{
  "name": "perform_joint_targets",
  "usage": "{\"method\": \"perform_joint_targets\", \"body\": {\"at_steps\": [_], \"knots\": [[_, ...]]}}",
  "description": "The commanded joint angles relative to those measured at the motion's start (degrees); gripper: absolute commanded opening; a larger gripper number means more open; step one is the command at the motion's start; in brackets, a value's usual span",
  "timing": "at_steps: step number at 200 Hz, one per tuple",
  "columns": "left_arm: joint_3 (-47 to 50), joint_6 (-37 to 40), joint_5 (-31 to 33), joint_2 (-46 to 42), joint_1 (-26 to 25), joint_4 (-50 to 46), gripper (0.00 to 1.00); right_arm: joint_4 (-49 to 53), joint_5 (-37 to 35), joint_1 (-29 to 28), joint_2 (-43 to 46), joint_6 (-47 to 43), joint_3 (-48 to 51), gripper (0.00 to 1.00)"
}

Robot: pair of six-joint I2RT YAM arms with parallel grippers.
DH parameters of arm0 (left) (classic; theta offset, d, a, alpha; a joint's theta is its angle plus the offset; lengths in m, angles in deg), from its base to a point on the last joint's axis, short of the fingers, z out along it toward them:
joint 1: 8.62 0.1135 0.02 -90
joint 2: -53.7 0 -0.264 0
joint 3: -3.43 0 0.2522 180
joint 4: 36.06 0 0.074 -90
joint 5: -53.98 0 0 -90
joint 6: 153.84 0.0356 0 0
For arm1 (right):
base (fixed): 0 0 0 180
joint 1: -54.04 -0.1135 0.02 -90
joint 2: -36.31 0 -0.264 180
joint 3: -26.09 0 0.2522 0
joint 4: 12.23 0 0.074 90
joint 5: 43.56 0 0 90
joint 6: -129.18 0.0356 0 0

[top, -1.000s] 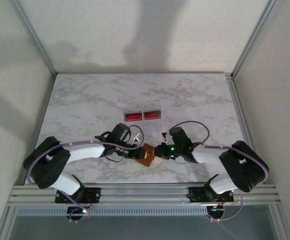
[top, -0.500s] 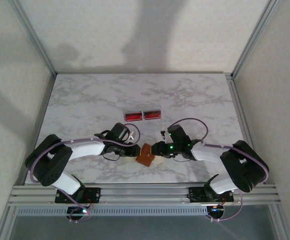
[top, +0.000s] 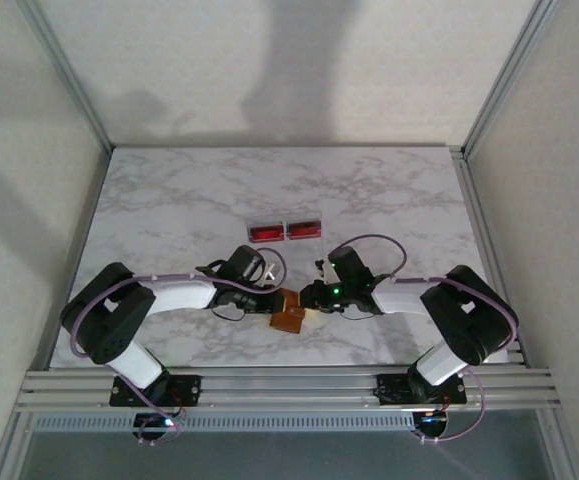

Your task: Put the credit cards into the card holder

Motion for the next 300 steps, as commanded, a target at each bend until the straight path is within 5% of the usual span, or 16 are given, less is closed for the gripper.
{"method": "perform_joint_targets", "body": {"at_steps": [1,31,60,89,175,237,265,300], "knots": [[-1.97,-0.32,0.66,-2.23,-0.97,-1.28,0.1,-0.58,0.28,-0.7,0.04,-0.11,-0.83,0.22],[-2.35,-2.04,2.63,-6.13,-0.97,-4.19,0.06,9.24,-7.46,-2.62,5.83,-4.1,-1.92,0.31],[-1.14,-4.97,3.43,-9.92,-1.27,-3.65,0.03,17.42,-25.16,-13.64,11.3,-6.25,-3.77,0.37],[-0.75,-7.29,1.14,-9.09,-1.32,-2.09,0.0,16.11,-34.45,-20.13,13.85,-4.61,-2.98,0.37],[2.37,-12.73,-6.47,-13.02,-1.32,5.14,0.0,20.66,-50.23,-28.69,2.67,-2.3,-11.16,0.44],[4.3,-12.1,-5.85,-16.37,-0.41,3.12,0.0,32.15,-58.74,-29.04,2.15,4.88,-13.33,0.27],[5.31,-12.05,-5.44,-17.77,0.2,2.8,0.0,34.93,-60.31,-29.05,2.16,6.3,-13.94,0.0],[5.45,-11.27,-5.44,-17.98,1.06,1.46,0.0,36.6,-61.27,-28.49,3.76,9.64,-12.78,0.0]]}}
